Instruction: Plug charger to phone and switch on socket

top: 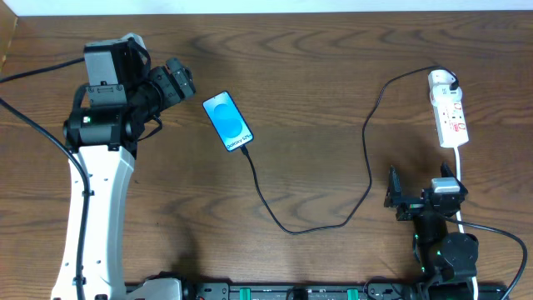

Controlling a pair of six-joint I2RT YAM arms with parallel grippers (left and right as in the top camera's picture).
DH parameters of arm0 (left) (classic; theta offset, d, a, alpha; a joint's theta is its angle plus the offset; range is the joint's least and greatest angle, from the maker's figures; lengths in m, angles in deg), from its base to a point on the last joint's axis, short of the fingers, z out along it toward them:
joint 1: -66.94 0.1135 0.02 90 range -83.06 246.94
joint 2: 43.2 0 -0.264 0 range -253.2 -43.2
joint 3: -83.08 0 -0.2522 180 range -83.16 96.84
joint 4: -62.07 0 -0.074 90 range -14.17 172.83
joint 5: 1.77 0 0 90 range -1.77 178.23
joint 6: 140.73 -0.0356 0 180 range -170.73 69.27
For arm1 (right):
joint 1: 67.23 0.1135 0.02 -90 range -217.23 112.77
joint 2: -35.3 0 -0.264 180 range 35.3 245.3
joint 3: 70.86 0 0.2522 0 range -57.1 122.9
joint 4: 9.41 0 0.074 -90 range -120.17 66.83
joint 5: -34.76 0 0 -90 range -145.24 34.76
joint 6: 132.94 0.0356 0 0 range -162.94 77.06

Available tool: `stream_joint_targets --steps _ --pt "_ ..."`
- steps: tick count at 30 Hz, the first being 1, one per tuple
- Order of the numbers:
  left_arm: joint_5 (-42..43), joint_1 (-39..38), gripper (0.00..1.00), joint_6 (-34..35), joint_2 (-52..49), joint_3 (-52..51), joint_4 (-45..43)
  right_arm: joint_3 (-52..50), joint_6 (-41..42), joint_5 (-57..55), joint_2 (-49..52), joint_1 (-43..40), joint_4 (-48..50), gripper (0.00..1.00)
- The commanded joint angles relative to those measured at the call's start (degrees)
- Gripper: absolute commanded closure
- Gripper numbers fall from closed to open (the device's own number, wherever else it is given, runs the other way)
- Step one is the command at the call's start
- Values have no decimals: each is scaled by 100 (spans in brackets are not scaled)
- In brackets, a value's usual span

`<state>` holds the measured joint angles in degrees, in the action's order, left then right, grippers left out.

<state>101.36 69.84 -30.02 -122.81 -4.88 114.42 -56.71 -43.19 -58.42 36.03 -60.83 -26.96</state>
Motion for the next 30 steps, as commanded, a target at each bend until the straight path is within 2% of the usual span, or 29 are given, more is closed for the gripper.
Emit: stream_joint_targets --steps 1,20,26,30 --pt "-197 28 5 -96 31 -4 -2 -7 83 52 -42 -35 -28 1" --pt "-273 20 5 -96 382 -164 39 -7 83 55 -42 -35 -28 1" --pt "-404 20 5 -101 901 -643 -103 -7 83 52 -42 -35 -28 1" --pt "-529 20 5 -101 1344 -1237 -529 -7 83 52 -42 -35 -28 1"
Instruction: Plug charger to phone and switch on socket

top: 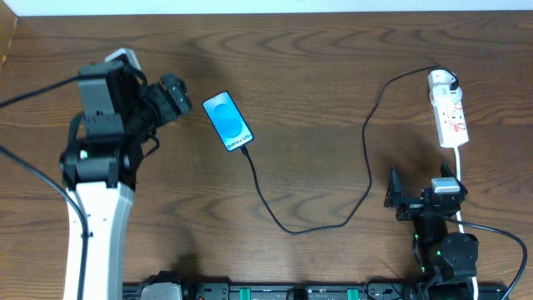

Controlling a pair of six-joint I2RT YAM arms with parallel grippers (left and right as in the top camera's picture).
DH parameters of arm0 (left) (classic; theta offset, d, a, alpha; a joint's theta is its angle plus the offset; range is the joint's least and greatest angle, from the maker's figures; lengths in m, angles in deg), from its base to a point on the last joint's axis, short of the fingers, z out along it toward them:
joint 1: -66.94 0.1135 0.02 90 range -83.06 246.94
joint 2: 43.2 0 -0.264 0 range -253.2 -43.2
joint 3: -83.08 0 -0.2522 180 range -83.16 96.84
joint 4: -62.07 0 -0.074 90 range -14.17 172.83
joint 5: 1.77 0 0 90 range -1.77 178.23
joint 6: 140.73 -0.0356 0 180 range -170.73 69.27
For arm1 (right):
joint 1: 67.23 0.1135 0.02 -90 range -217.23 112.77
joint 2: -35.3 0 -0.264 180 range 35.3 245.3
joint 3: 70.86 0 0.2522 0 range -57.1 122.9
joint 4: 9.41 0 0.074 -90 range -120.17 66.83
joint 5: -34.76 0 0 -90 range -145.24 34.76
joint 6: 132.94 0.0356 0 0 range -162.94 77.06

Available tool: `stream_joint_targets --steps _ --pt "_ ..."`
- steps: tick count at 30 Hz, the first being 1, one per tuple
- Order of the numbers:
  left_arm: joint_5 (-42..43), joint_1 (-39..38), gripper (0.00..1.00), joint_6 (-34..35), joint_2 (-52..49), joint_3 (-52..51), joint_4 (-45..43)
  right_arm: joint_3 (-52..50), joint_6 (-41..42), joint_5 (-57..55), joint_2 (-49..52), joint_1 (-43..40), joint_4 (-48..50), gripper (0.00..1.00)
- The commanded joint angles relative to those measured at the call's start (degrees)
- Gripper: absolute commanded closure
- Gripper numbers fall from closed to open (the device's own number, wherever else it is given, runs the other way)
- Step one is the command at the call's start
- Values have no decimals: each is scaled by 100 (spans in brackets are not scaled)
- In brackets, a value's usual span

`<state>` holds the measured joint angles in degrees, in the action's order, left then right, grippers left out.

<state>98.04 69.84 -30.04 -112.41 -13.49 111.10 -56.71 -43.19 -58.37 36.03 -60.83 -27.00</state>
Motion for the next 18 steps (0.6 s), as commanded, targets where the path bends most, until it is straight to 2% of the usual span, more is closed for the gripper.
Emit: stream_joint_targets --steps 1,10,18 --pt "-197 20 5 -98 442 -577 -382 -7 83 48 -42 -35 -24 1" --pt "-645 20 5 -122 1589 -2312 -1943 -7 83 48 -42 -35 -24 1" --pt "-643 20 5 -876 2669 -3467 -2647 -7 83 50 -42 -35 -24 1"
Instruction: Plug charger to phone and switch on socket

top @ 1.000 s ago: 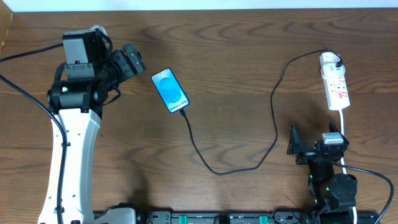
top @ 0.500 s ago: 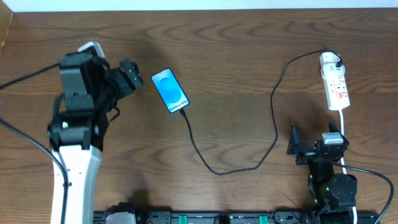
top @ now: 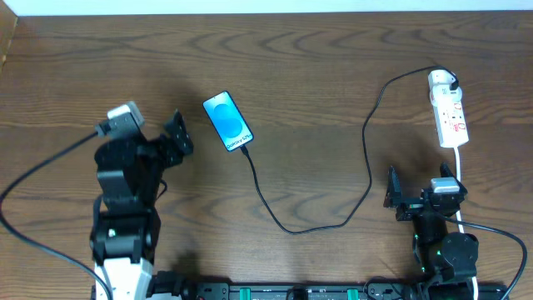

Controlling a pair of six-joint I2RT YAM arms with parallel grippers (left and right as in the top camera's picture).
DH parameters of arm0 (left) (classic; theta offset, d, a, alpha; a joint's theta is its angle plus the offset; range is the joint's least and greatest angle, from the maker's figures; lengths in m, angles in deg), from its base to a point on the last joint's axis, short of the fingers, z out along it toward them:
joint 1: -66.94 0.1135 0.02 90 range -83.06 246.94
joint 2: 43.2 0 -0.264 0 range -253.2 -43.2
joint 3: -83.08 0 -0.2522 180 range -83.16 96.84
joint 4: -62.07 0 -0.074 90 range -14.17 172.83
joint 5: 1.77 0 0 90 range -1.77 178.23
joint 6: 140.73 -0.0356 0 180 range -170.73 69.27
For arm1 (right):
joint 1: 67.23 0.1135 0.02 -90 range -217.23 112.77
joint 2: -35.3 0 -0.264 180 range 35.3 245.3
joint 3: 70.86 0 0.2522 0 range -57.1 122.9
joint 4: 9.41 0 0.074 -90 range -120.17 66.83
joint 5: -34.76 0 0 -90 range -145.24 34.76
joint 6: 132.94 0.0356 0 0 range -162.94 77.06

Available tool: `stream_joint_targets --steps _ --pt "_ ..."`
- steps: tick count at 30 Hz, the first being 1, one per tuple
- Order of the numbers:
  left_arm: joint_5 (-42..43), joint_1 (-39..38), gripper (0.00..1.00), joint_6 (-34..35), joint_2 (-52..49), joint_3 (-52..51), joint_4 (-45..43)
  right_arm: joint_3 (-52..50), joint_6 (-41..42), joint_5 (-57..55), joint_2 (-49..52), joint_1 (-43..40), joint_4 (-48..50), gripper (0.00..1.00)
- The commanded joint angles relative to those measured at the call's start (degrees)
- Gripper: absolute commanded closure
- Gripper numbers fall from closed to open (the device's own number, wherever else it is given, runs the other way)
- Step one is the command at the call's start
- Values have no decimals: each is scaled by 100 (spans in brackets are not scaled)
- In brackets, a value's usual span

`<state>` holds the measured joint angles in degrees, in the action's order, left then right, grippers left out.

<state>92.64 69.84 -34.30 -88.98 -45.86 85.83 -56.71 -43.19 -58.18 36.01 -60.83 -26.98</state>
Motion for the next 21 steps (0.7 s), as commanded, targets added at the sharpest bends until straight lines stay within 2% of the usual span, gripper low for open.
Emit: stream_joint_targets --steps 1,15,21 --pt "-103 20 5 -546 463 -361 -208 -7 83 31 -39 -35 -26 1" --pt "-101 20 5 -2048 2028 -2218 -1521 -7 83 28 -39 -35 -26 1" --pt "-103 20 5 -2553 2785 -2881 -1681 -7 83 31 -39 -35 -26 1"
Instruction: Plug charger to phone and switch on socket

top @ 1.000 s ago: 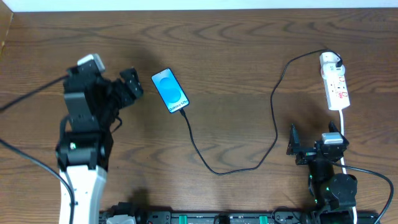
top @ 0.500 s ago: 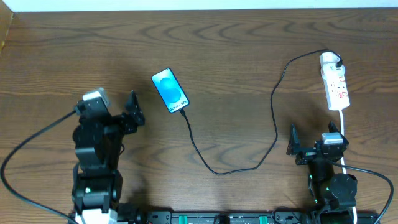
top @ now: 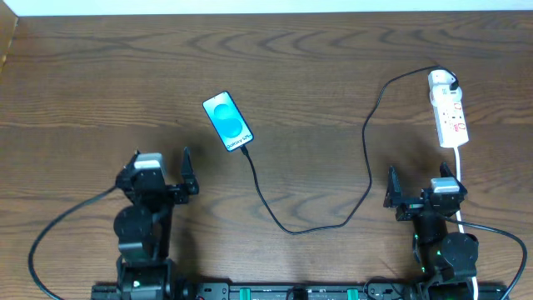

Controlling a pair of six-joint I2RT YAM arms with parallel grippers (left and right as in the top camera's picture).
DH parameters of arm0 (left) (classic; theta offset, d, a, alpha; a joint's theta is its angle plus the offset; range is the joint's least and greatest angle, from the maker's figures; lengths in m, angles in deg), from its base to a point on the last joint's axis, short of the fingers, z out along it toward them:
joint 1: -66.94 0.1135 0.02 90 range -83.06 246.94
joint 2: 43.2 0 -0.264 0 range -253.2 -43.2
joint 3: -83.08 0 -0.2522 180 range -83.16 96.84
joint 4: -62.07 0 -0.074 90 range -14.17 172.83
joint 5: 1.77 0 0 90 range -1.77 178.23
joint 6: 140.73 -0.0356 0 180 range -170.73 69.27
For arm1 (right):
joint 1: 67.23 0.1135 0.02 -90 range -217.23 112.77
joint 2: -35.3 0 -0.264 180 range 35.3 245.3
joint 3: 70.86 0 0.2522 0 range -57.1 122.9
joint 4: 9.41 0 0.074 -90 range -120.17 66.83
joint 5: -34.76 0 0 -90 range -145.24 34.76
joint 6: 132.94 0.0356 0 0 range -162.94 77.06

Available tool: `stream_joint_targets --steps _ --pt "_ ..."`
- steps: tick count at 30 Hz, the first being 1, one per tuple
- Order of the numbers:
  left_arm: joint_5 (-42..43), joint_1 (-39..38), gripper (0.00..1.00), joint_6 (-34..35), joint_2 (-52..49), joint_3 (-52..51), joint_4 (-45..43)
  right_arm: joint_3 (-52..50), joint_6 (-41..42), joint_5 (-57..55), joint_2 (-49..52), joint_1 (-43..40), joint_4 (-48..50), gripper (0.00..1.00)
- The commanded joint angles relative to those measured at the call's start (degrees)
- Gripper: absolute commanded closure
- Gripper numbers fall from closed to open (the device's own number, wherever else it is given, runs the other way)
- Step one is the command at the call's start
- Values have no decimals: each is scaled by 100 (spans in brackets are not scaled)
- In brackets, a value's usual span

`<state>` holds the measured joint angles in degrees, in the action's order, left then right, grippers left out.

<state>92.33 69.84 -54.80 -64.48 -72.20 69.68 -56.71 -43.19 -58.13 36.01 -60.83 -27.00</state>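
Note:
A phone (top: 227, 122) with a lit blue screen lies flat left of the table's middle. A black charger cable (top: 291, 228) is plugged into its lower end, loops across the wood and runs up to a plug in the white power strip (top: 448, 117) at the far right. My left gripper (top: 186, 171) is folded back near the front edge, well below and left of the phone, open and empty. On the other side, my right gripper (top: 390, 187) sits below the strip, also open and empty. The strip's switch is too small to read.
The brown wooden table (top: 316, 67) carries only the phone, cable and strip. A white lead (top: 460, 179) runs from the strip down past the right arm. Black arm cables trail at the front left.
My left arm has drawn back from beside the phone to a folded pose at the front edge. Phone, cable, strip and right arm are unchanged.
My left arm was stretched out with its gripper just left of the phone, cable in the phone and screen lit. At each later moment it stood further back, and it now sits folded at the front. The right arm stayed folded throughout.

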Motion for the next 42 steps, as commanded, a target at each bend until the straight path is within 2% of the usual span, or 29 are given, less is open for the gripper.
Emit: stream_joint_targets --steps 1,11,20,25,42 --pt "-72 20 5 -577 448 -334 -66 -7 83 26 -39 -35 -24 1" --pt "-74 20 5 -988 1346 -1054 -63 -7 83 24 -39 -35 -24 1" --pt "-74 20 5 -1139 1755 -1073 361 -7 83 24 -39 -35 -24 1" --pt "-76 17 5 -1132 2087 -1073 1027 -7 83 24 -39 -35 -24 1" --pt "-74 20 5 -1132 2100 -1073 999 -7 83 24 -39 -35 -24 1"
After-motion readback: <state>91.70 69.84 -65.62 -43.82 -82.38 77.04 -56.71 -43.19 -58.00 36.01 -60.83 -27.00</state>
